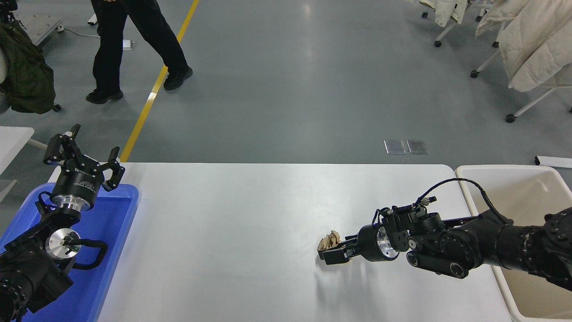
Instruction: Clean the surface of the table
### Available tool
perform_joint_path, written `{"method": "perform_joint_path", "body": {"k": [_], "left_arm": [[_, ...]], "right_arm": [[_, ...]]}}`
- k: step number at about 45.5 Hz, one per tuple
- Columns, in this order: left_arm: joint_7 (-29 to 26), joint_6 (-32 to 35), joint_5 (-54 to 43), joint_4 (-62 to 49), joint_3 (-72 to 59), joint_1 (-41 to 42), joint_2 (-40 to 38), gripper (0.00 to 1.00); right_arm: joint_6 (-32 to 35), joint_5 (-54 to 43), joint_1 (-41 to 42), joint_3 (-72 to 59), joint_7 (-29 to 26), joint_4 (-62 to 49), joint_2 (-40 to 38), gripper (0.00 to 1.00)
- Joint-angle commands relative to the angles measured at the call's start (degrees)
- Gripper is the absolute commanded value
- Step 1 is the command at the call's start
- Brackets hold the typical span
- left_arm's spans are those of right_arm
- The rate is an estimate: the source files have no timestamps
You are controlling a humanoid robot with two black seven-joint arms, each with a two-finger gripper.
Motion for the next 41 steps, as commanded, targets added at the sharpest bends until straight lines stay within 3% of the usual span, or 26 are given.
{"method": "perform_joint_path", "body": {"k": [1,12,16,18,25,41], "left_arm": [[0.00,0.02,0.00,0.05,0.00,0.00,0.00,1.00],[0.00,-0.06,0.00,0.05,0.00,0.00,0.00,1.00],[0.00,-0.06,0.00,0.05,0.00,0.00,0.00,1.00],[0.00,0.02,0.00,-0.04,0.00,0.00,0.00,1.00],[0.00,-0.06,0.00,0.05,0.00,0.00,0.00,1.00],[0.00,0.02,0.00,-0.04,0.00,0.00,0.00,1.00]], "right_arm": [[-1.02,-0.22,-1.72,0.19,-0.04,-1.65,1.60,1.00],[-2.52,-0.22,-2.25,0.19,-0.04,-4.20,3.63,0.97],[-2.43,-0.22,-2.33,0.10,-0.04,-4.55,4.07,0.86],[-2.43,-0.22,-2.34,-0.42,-0.12,-4.64,4.16,0.73],[-1.55,-0.40,-2.07,-2.18,0.05,-4.64,4.42,0.00],[-0.23,0.74,1.09,-2.45,0.32,-3.59,1.00,0.00]]}}
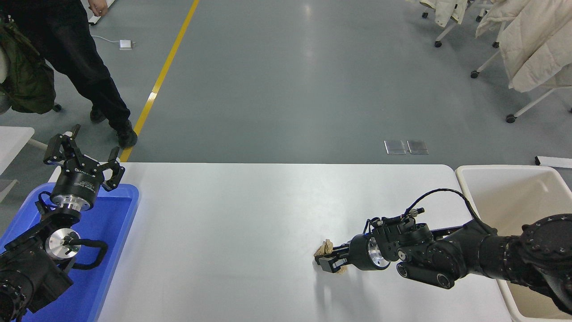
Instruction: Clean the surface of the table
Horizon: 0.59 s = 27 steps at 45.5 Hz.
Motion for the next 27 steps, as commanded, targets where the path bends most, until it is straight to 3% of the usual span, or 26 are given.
{"method": "perform_joint_path", "body": {"k": [1,27], "left_arm": [[0.00,-0.03,-0.01,-0.04,0.00,0.00,0.00,1.00],[0.00,0.06,-0.01,-0.04,0.00,0.00,0.00,1.00]], "right_arm": [[0.97,0.63,2.33,0.19,0.17,0.89,-2.41,0.00],[10.11,3.09,16.13,4.76,0.35,15.92,-21.47,0.00]]}}
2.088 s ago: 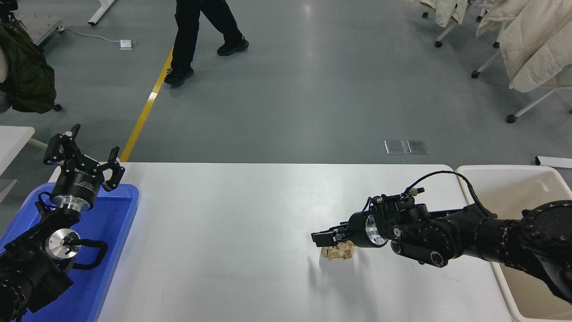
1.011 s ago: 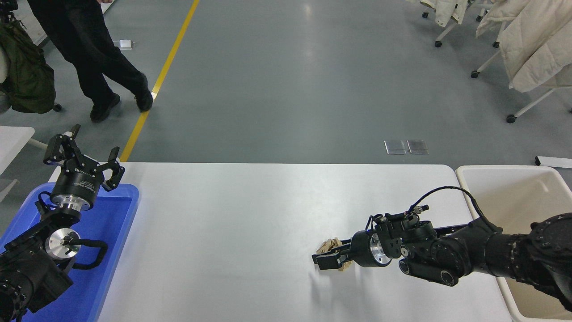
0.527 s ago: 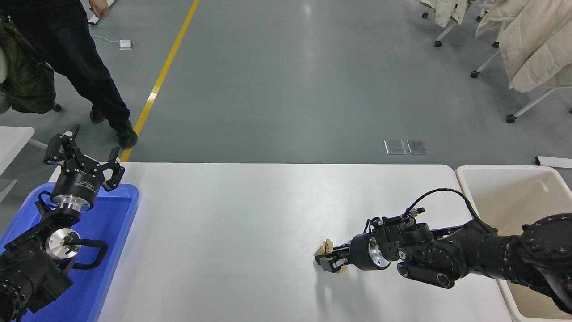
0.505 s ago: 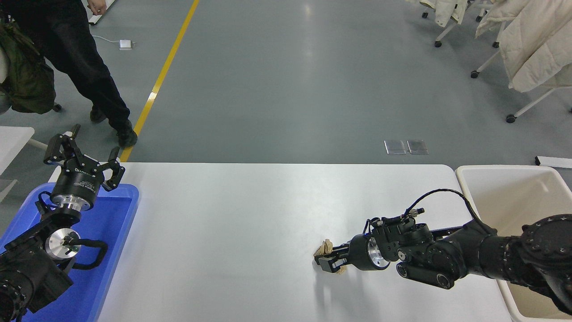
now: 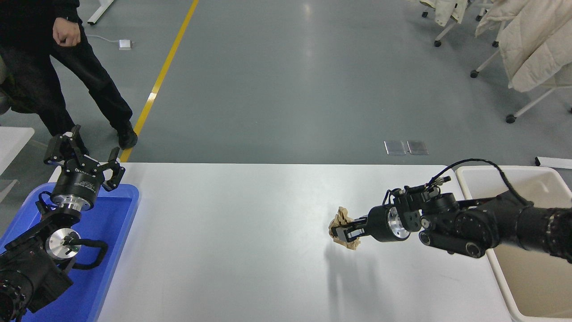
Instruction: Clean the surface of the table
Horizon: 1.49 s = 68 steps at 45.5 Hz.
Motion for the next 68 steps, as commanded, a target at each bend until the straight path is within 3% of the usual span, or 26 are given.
{"method": "perform_joint_path", "body": {"k": [1,27,54,68], "left_arm": [[0.00,0.07,-0.01,-0.06,0.00,0.01,0.00,1.00],[0.00,0.07,-0.01,0.03,0.00,0.01,0.00,1.00],[0.00,0.07,-0.01,0.03,0.00,0.01,0.00,1.00],[0.00,0.07,-0.01,-0.06,0.00,0.01,0.00,1.00]], "right_arm": [[4.59,1.02,6.23,1.11,0.08,5.23,-9.81,0.00],[21.03,1.72,11.77,9.73,0.17,8.84,-33.72,0.00],[21.47,1.81,12.21,9.64,0.08,7.52,-36.89,0.00],[20.59,7.61,7.82,9.38,0.00,-3.98,-36.01,0.00]]}}
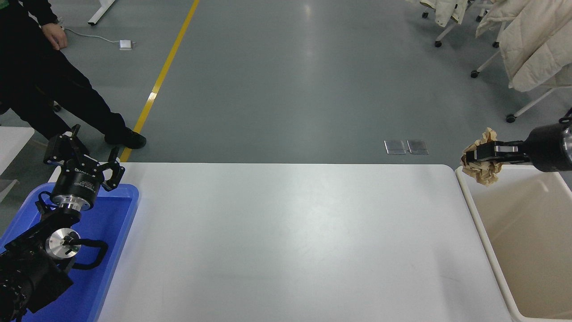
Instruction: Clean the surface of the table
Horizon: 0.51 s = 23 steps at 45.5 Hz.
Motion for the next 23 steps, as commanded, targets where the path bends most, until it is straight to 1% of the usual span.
{"method": "perform_joint_path", "body": {"k": [1,7,13,16,23], "left_arm": [[0.00,0.00,0.00,0.04,0.00,0.00,0.00,1.00],[0.00,0.00,0.00,0.04,0.00,0.00,0.00,1.00],[0.00,0.00,0.00,0.04,0.00,0.00,0.00,1.00],[0.00,0.00,0.00,0.04,0.00,0.00,0.00,1.00],[0.00,0.00,0.00,-0.05,0.00,0.00,0.00,1.00]], "right_arm": [[-0.16,4.63,-2.49,-0.37,0.00,-8.29,0.16,0.00],[-0.42,5.68,-4.77,0.16,0.00,-14.18,0.68,0.00],[-3.14,11.65,-10.83,0.07,-0.18,-22.52,3.75,0.00],[-5.08,14.82,-15.14,0.16,-0.18,-29.11,6.30,0.00],[-9.73,23.43,-22.34,0.07,-0.18,-44.58,15.53,0.00]]}}
